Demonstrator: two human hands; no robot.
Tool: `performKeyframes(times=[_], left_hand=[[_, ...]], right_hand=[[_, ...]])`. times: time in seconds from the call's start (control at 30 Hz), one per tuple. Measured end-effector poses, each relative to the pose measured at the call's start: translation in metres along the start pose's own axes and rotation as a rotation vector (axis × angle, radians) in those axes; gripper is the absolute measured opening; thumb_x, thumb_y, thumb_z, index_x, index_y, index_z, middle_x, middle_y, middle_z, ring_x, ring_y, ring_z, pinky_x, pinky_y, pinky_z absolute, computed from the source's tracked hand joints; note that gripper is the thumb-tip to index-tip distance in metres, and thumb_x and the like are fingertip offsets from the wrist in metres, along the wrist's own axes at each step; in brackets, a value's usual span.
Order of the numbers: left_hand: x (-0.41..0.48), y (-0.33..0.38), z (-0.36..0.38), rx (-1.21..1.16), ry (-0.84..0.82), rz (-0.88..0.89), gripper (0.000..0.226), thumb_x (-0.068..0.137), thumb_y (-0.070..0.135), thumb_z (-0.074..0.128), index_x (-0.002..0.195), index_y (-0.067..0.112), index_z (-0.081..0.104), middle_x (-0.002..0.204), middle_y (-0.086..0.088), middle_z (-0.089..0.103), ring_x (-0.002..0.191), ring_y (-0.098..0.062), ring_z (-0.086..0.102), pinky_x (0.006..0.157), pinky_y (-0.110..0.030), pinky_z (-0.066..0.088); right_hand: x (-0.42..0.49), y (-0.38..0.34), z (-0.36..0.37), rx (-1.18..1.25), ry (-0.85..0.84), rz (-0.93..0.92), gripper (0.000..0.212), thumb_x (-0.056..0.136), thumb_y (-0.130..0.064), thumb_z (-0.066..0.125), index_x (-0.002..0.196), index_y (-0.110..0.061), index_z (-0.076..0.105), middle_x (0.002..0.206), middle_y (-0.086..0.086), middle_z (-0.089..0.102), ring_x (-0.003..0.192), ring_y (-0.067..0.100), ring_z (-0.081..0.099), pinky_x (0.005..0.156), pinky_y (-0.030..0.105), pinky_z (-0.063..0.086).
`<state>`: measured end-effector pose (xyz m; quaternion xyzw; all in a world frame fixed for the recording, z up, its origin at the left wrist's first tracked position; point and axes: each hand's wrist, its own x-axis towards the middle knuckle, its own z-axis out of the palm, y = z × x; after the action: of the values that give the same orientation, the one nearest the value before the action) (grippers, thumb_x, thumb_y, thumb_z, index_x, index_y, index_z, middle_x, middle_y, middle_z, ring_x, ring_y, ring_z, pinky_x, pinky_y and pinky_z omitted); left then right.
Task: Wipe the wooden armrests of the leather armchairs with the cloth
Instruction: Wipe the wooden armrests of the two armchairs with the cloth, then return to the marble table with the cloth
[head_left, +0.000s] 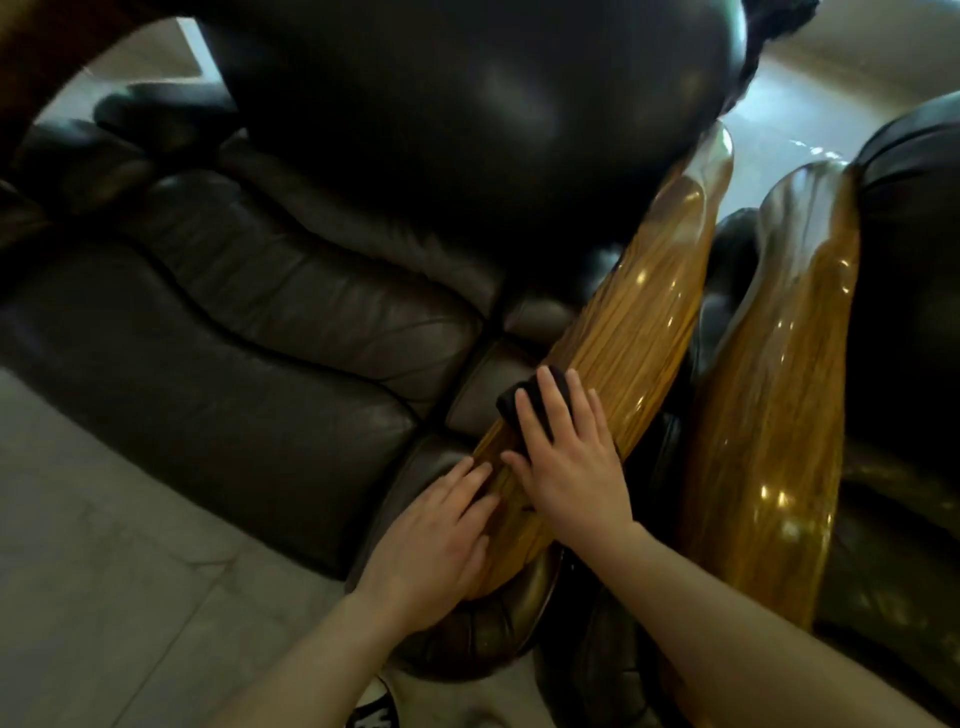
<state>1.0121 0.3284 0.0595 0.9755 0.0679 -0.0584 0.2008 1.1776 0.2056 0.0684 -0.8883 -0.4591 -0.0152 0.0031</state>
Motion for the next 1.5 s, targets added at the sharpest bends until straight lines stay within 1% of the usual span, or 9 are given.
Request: performKeyframes(times=[0.13, 0.27, 0.37, 0.5, 0.6, 0.83, 1.03, 1.33, 1.5], left_hand=[[-0.033, 0.000, 0.004, 0.006, 0.034, -0.226, 0.052, 0.095, 0.041, 0.036, 0.143, 0.022, 0.047, 0.155, -0.006, 0.041, 0.144, -0.021, 0.035, 0.117, -0.038, 0.021], [-0.072, 0.000, 0.011, -0.019, 0.075, -0.414, 0.057, 0.097, 0.043, 0.031, 0.147, 0.020, 0.041, 0.159, -0.009, 0.032, 0.148, -0.023, 0.026, 0.120, -0.039, 0.015], [-0.108, 0.002, 0.005, -0.098, 0.117, -0.591, 0.060, 0.096, 0.047, 0.029, 0.151, 0.025, 0.033, 0.163, -0.004, 0.021, 0.151, -0.020, 0.013, 0.120, -0.036, 0.006], [-0.161, 0.004, -0.016, -0.086, 0.214, -0.721, 0.062, 0.092, 0.045, 0.032, 0.141, 0.012, 0.051, 0.150, -0.018, 0.044, 0.138, -0.035, 0.043, 0.113, -0.052, 0.035], [-0.205, 0.002, -0.034, -0.050, 0.249, -0.863, 0.062, 0.090, 0.043, 0.034, 0.138, 0.009, 0.054, 0.143, -0.022, 0.051, 0.132, -0.038, 0.050, 0.107, -0.054, 0.040], [-0.319, -0.001, -0.053, -0.057, 0.396, -1.109, 0.069, 0.089, 0.049, 0.029, 0.143, 0.011, 0.048, 0.150, -0.016, 0.044, 0.140, -0.034, 0.040, 0.114, -0.059, 0.027], [-0.442, 0.008, -0.043, -0.076, 0.397, -1.296, 0.077, 0.088, 0.058, 0.017, 0.152, 0.019, 0.034, 0.158, -0.012, 0.032, 0.148, -0.031, 0.025, 0.118, -0.060, 0.014], [-0.627, 0.041, -0.028, -0.084, 0.444, -1.515, 0.074, 0.090, 0.058, 0.018, 0.152, 0.020, 0.033, 0.158, -0.015, 0.033, 0.149, -0.033, 0.023, 0.119, -0.059, 0.009], [-0.704, 0.058, -0.013, -0.116, 0.490, -1.585, 0.076, 0.089, 0.059, 0.014, 0.154, 0.022, 0.026, 0.163, -0.011, 0.022, 0.152, -0.032, 0.011, 0.120, -0.059, 0.003]], right_hand=[[-0.011, -0.024, 0.010, 0.006, -0.055, -0.148, 0.065, 0.103, -0.049, 0.034, 0.157, -0.013, 0.025, 0.167, 0.016, 0.010, 0.154, 0.040, -0.001, 0.121, 0.058, 0.014], [-0.013, -0.036, 0.017, -0.025, -0.104, -0.394, 0.055, 0.102, -0.041, 0.048, 0.149, -0.014, 0.042, 0.159, 0.016, 0.033, 0.149, 0.042, 0.021, 0.121, 0.057, 0.018], [0.000, -0.049, 0.007, -0.066, -0.151, -0.585, 0.047, 0.092, -0.032, 0.066, 0.136, -0.019, 0.054, 0.139, 0.013, 0.054, 0.129, 0.040, 0.049, 0.109, 0.054, 0.038], [0.020, -0.091, -0.033, 0.010, -0.201, -0.569, 0.039, 0.094, -0.040, 0.059, 0.132, -0.028, 0.055, 0.120, 0.003, 0.064, 0.107, 0.026, 0.058, 0.090, 0.041, 0.050], [0.019, -0.140, -0.065, 0.123, -0.248, -0.623, 0.035, 0.096, -0.044, 0.055, 0.130, -0.034, 0.055, 0.112, -0.004, 0.064, 0.101, 0.019, 0.061, 0.081, 0.035, 0.055], [-0.015, -0.266, -0.113, 0.290, -0.411, -0.694, 0.028, 0.095, -0.048, 0.056, 0.116, -0.030, 0.060, 0.101, -0.005, 0.062, 0.091, 0.018, 0.062, 0.075, 0.035, 0.051], [-0.079, -0.368, -0.128, 0.295, -0.440, -0.844, 0.025, 0.095, -0.047, 0.058, 0.114, -0.031, 0.060, 0.097, -0.009, 0.060, 0.085, 0.012, 0.059, 0.072, 0.032, 0.049], [-0.201, -0.519, -0.149, 0.316, -0.433, -1.007, 0.039, 0.093, -0.052, 0.057, 0.129, -0.035, 0.056, 0.108, -0.010, 0.063, 0.090, 0.013, 0.062, 0.076, 0.034, 0.053], [-0.257, -0.584, -0.158, 0.319, -0.440, -1.092, 0.038, 0.093, -0.051, 0.060, 0.127, -0.035, 0.057, 0.106, -0.009, 0.063, 0.083, 0.011, 0.055, 0.064, 0.026, 0.041]])
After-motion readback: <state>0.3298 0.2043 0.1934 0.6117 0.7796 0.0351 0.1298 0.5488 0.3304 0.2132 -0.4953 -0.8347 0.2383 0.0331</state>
